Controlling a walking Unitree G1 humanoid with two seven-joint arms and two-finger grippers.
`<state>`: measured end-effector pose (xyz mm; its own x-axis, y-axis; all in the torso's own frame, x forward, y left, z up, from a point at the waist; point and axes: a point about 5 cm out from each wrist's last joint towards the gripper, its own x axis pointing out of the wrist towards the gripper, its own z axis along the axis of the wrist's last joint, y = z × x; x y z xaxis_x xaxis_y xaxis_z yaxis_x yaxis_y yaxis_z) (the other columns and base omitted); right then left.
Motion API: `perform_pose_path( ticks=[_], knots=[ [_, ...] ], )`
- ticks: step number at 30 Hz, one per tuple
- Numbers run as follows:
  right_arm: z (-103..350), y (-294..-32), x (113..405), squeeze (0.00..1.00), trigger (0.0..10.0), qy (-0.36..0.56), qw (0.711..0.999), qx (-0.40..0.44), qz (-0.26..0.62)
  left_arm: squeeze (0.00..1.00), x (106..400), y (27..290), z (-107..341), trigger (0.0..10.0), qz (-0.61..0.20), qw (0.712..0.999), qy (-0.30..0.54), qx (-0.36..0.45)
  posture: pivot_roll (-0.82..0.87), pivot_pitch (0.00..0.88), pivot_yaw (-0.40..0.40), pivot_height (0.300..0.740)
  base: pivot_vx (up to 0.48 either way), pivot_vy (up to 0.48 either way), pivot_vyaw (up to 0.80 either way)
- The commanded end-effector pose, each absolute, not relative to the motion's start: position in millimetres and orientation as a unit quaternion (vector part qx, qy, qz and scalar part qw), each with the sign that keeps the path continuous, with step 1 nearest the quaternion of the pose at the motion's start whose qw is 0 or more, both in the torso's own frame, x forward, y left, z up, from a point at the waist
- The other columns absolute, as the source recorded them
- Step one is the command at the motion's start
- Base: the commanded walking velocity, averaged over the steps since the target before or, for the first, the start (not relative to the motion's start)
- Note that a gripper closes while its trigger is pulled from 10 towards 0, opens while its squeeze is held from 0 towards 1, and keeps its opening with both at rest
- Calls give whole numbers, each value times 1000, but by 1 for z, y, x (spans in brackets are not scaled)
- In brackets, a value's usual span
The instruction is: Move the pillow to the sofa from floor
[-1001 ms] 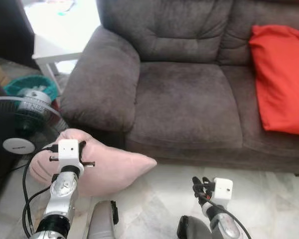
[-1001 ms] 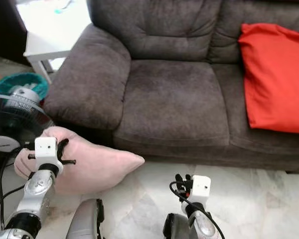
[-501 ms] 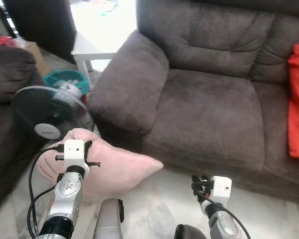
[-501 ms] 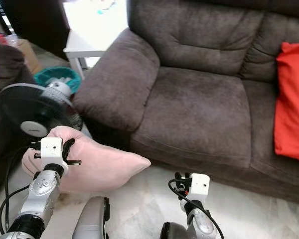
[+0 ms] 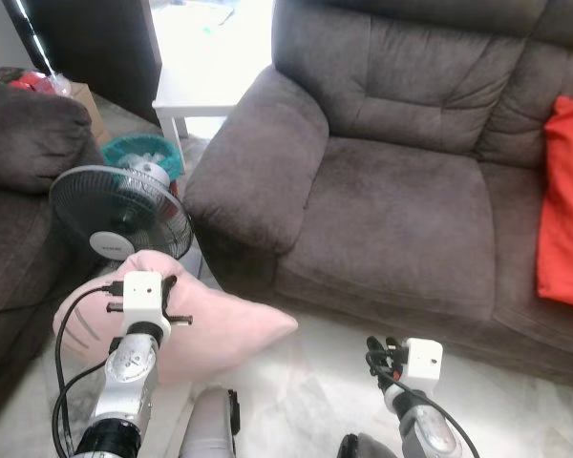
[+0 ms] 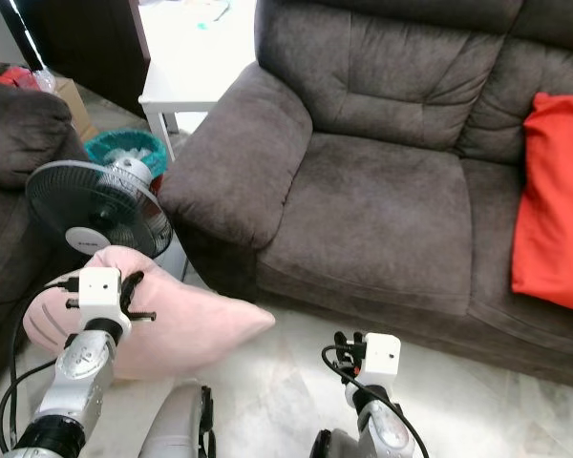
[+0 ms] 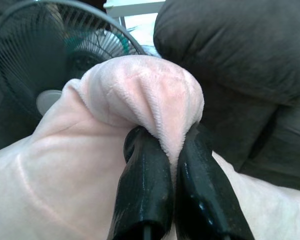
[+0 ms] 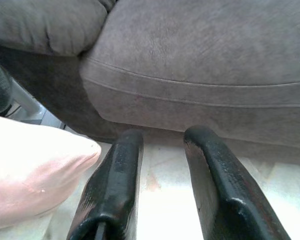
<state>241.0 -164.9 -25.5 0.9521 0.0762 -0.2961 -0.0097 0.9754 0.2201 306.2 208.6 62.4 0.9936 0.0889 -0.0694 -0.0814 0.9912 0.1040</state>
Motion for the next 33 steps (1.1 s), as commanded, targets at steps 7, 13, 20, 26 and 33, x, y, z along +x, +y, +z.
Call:
perform_pose_path(
  ticks=[7, 13, 20, 26, 33],
  knots=[
    [-32, -167, 234, 0, 10000, 170, 979, 110, 12, 0, 314, 207, 85, 10000, 34, 998, -16, 54, 113, 35, -56, 733, -345, 0, 0],
    [-33, -167, 233, 0, 10000, 174, 979, 110, 15, 0, 315, 205, 86, 10000, 32, 998, -17, 53, 114, 27, -57, 733, -340, 0, 0],
    [-33, -168, 233, 0, 10000, 175, 979, 108, 16, 0, 315, 202, 86, 10000, 15, 999, -17, 45, 114, 23, -59, 733, -43, 0, 0],
    [-32, -171, 234, 0, 10000, 173, 980, 96, 20, 0, 313, 194, 89, 10000, -20, 999, -25, 32, 115, 20, -70, 733, 0, 0, 0],
    [-30, -173, 236, 0, 10000, 171, 981, 94, 19, 0, 314, 187, 92, 10000, -26, 999, -29, 30, 113, 20, -76, 740, 0, 0, 0]
  ],
)
